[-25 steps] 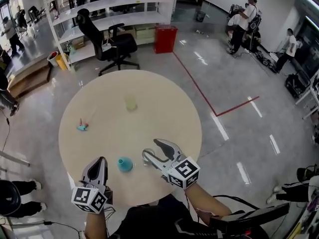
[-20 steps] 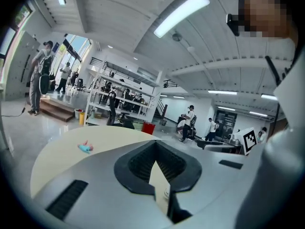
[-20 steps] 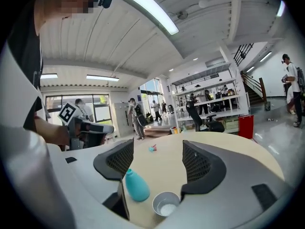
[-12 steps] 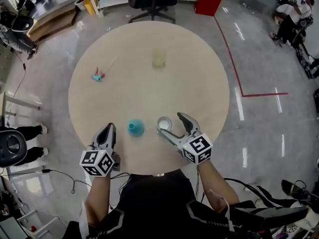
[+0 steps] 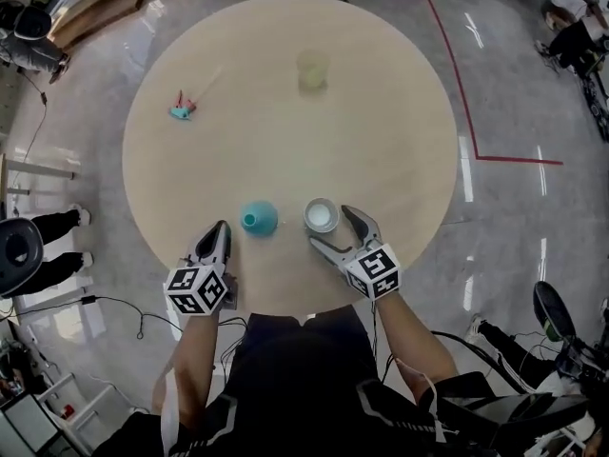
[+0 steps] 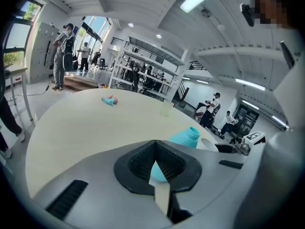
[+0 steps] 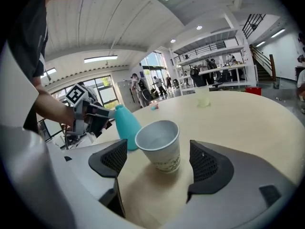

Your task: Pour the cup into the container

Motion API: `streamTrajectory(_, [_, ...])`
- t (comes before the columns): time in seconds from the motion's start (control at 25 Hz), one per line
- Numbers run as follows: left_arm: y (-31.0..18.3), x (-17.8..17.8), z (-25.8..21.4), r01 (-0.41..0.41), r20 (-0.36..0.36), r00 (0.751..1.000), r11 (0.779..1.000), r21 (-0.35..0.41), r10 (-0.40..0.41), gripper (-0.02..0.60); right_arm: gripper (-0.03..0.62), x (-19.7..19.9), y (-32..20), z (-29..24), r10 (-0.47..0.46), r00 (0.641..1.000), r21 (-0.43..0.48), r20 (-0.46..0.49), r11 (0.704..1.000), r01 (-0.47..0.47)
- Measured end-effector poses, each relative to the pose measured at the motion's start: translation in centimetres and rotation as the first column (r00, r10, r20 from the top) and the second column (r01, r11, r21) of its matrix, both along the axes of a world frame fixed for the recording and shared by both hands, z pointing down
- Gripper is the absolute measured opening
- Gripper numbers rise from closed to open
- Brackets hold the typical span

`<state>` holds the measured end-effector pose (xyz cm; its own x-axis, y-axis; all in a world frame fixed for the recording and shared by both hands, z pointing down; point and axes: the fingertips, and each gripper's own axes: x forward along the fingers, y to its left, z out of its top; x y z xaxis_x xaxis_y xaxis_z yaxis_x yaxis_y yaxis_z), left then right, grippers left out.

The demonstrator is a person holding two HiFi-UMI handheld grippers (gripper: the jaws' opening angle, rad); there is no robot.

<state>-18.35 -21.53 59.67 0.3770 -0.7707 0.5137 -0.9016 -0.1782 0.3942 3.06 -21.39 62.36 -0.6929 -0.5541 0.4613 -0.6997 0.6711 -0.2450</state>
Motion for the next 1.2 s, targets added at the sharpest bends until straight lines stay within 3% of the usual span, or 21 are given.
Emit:
streamTrajectory(0.32, [0.8, 0.3, 3.5, -0.022, 0.022, 1.000, 0.997, -0.068, 0.023, -0.005, 0.382, -0.2, 0.0, 3.0, -0.010, 0.998, 0.017, -0.068, 1.000, 0.011])
streamTrajectory(0.64, [1.5, 0.8, 4.2, -0.047, 0.019, 0.999, 0.995, -0.086, 0.049, -0.005, 0.379, -0.5, -0.7, 3.2, -0.005, 0.993, 0.061, -0.121, 0.998, 0.013])
streamTrajectory(0.68, [1.5, 0.8, 4.2, -0.048, 0.019, 0.999, 0.995, -0.085, 0.050, -0.005, 0.368, -0.5, -0.7, 3.3, -0.007, 0.991, 0.068, -0.132, 0.998, 0.016])
streamTrajectory(0.76, [1.4, 0.8, 4.1, -0.053, 0.018, 0.998, 0.995, -0.081, 0.055, -0.005, 0.278, -0.5, -0.6, 3.3, -0.014, 0.989, 0.074, -0.144, 0.997, 0.025])
streamTrajectory(1.2, [1.2, 0.8, 4.2, -0.063, 0.018, 0.998, 0.995, -0.074, 0.065, -0.005, 0.278, -1.0, -1.2, 3.9, -0.022, 0.982, 0.084, -0.187, 0.996, 0.038])
